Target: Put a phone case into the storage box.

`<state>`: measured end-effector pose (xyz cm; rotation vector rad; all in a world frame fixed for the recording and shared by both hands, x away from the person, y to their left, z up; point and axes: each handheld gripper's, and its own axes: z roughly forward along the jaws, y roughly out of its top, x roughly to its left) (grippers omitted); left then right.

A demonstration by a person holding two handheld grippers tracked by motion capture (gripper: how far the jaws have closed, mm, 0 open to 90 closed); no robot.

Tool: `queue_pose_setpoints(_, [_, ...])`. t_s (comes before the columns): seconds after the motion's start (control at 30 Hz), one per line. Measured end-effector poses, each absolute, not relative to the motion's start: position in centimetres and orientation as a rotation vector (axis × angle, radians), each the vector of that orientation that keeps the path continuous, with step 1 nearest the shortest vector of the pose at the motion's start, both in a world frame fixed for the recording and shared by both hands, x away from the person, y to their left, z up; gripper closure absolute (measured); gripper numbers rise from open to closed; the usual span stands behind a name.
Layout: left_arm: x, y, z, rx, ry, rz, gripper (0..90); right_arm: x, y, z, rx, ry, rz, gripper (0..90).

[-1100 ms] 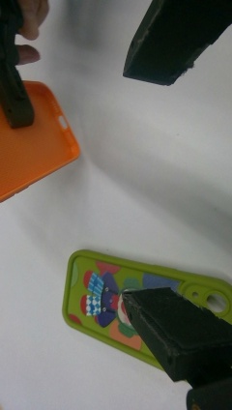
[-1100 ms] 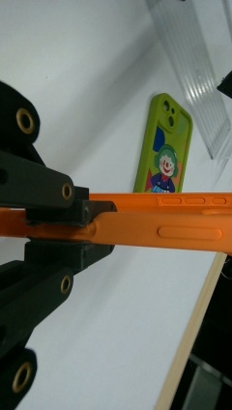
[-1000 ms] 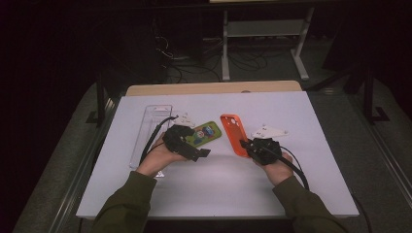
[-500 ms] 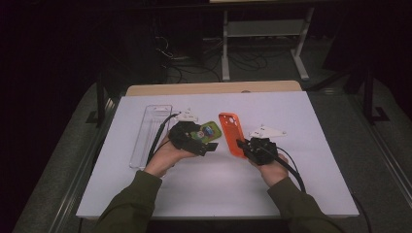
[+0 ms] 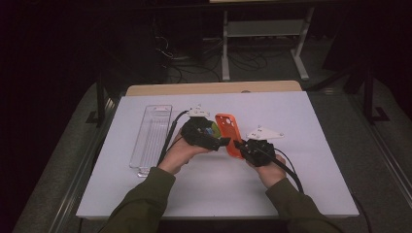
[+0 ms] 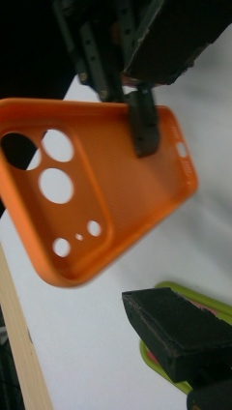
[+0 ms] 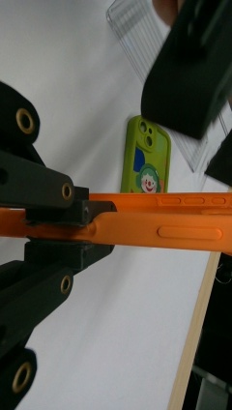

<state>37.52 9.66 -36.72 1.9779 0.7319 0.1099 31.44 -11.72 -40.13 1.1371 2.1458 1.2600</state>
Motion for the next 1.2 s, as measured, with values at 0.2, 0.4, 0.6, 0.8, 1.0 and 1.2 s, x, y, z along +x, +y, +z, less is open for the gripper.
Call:
queue_pose_setpoints(0.2, [38.0, 8.7, -36.6, 1.945, 0.738, 0.109, 0.0, 31.2, -11.5, -40.0, 1.125, 2.145, 1.272, 82.7])
queue_pose_setpoints(0.4, [38.2, 8.0, -36.6, 1.899, 0.756, 0.112, 0.0, 31.2, -11.4, -40.0, 1.112, 2.141, 1.27, 82.7])
queue_pose_setpoints(0.6, [38.3, 7.7, -36.8, 1.866, 0.772, 0.098, 0.0, 31.0, -11.1, -40.1, 1.121, 2.152, 1.27, 82.6])
queue_pose_setpoints(0.8, [38.3, 7.9, -36.6, 1.833, 0.784, 0.111, 4.6, 31.0, -11.0, -40.3, 1.105, 2.155, 1.254, 82.6])
queue_pose_setpoints(1.0, [38.4, 7.9, -36.5, 1.804, 0.801, 0.109, 11.9, 31.1, -10.9, -40.5, 1.091, 2.168, 1.235, 82.5])
queue_pose_setpoints(1.2, [38.4, 8.0, -36.5, 1.803, 0.794, 0.095, 13.9, 31.1, -10.9, -40.5, 1.087, 2.172, 1.218, 82.2])
